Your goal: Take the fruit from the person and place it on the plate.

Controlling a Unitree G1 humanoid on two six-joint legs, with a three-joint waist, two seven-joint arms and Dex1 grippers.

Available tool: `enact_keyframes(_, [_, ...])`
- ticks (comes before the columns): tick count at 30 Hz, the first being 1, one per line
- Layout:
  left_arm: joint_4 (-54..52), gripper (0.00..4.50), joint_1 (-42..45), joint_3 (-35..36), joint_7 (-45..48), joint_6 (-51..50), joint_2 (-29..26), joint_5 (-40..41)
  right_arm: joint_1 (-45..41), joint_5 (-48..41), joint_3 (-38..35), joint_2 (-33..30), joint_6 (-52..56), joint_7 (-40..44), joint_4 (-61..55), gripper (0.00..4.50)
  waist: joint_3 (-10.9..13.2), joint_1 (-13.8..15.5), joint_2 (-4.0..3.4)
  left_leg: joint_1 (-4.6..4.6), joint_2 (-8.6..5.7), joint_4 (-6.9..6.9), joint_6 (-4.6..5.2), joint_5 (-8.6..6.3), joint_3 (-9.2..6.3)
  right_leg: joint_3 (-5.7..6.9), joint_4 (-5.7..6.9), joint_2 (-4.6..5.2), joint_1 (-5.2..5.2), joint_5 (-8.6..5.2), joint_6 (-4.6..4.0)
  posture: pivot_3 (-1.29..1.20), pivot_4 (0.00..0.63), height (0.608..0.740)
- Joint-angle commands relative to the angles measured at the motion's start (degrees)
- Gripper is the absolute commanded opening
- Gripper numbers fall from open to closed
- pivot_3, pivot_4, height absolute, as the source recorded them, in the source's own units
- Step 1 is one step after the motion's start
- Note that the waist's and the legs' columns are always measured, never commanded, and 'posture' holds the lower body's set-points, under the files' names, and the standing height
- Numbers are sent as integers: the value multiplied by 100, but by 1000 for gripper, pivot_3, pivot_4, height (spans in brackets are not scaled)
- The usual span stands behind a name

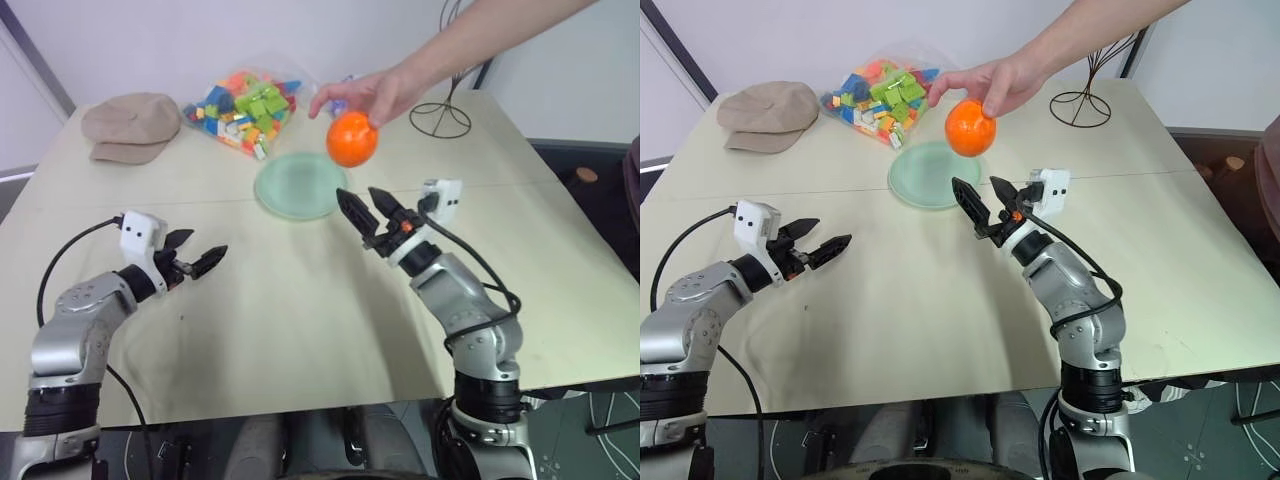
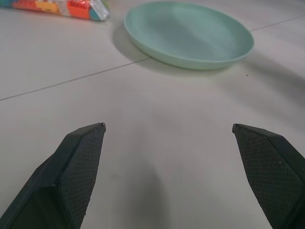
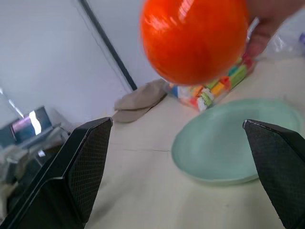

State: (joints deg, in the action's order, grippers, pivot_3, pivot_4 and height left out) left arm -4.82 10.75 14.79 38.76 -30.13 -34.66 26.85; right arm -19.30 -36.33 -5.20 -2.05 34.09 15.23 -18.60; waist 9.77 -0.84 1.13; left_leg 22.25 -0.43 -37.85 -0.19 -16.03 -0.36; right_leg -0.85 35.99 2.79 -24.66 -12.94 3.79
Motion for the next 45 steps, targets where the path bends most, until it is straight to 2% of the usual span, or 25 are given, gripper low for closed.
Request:
enact_keyframes(1, [-115,4472,-45,155,-21,104,-43,23,-292,311,36,303,-688,-161,371,4495,0,-11,-1,0,0,0,0,0,0,0,0,0,-1,0,0,0,150,740])
enact_keyframes(5, [-172,4472,-32,166,-88,66,-37,53,-801,920,-83,421,-1638,-353,1308,4495,2,-30,-3,6,0,1,-1,0,0,-1,7,-2,-13,2,-1,0,150,740])
enact_keyframes(11, [-174,4472,-13,150,-137,60,-31,59,-1123,1417,-76,215,-2310,-318,1855,4495,2,-18,-3,13,0,2,-1,0,0,0,7,0,-19,11,14,0,150,740])
enact_keyframes(20, [-255,4472,-101,163,-223,27,-28,73,-890,1530,455,168,-2114,-2,1222,4495,2,-32,-4,15,0,22,-1,0,1,-1,9,2,-34,13,13,0,150,740])
enact_keyframes(26, [-317,4472,-135,160,-261,-12,-25,92,-904,1560,680,292,-1968,-128,882,4495,2,-30,-4,15,0,37,-3,1,1,-2,8,4,-42,13,13,0,150,740])
enact_keyframes(33, [-376,4472,-153,147,-281,-44,-2,111,-1073,1816,556,317,-2262,-313,1332,4495,2,-28,-3,15,0,47,-7,3,1,-2,8,3,-48,14,12,0,150,740])
enact_keyframes(45, [-445,4472,-197,212,-177,54,1,171,-1876,1888,205,331,-2913,-303,2531,4495,2,-34,-3,15,-1,55,-9,5,3,-2,9,2,-54,16,10,0,150,740])
